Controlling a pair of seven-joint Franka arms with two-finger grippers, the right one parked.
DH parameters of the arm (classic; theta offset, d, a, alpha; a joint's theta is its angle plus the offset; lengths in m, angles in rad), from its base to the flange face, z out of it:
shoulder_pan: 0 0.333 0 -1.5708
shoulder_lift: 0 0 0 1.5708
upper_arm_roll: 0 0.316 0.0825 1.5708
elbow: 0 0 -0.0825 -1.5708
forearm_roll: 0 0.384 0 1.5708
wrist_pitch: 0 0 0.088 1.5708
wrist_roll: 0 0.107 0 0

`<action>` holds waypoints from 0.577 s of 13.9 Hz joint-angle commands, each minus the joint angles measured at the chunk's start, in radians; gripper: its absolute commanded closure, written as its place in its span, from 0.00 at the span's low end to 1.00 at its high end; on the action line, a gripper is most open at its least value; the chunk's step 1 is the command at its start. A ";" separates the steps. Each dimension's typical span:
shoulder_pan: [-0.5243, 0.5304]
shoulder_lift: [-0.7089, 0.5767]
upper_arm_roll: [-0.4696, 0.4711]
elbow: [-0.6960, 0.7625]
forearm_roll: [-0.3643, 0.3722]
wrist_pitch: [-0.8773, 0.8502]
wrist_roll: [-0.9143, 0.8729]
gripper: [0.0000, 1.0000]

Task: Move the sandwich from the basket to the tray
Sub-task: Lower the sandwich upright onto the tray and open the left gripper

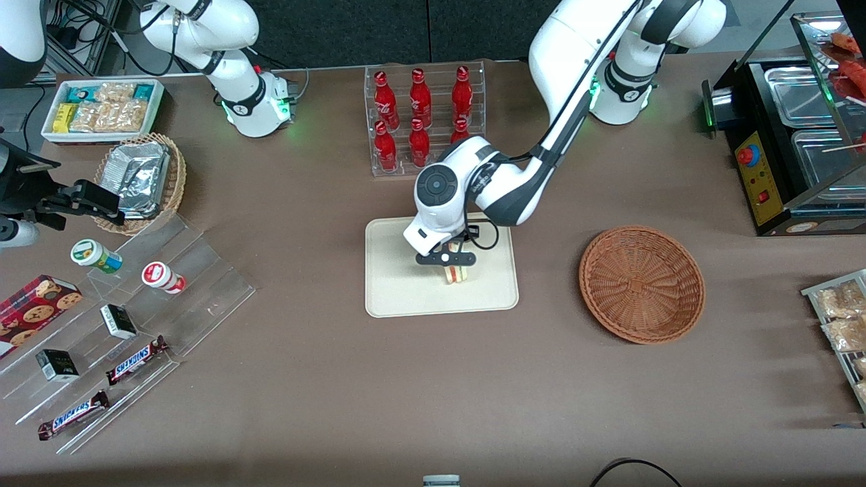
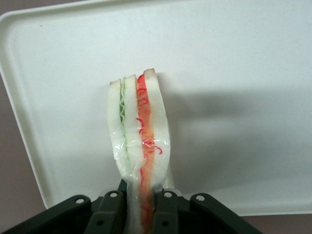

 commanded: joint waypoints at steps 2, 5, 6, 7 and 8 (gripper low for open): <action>-0.044 0.015 0.015 0.027 0.007 0.021 0.006 1.00; -0.069 0.034 0.016 0.027 0.010 0.036 0.002 1.00; -0.069 0.044 0.016 0.027 0.010 0.036 0.002 0.81; -0.070 0.049 0.016 0.029 0.010 0.038 0.003 0.41; -0.069 0.048 0.016 0.029 0.010 0.039 0.006 0.07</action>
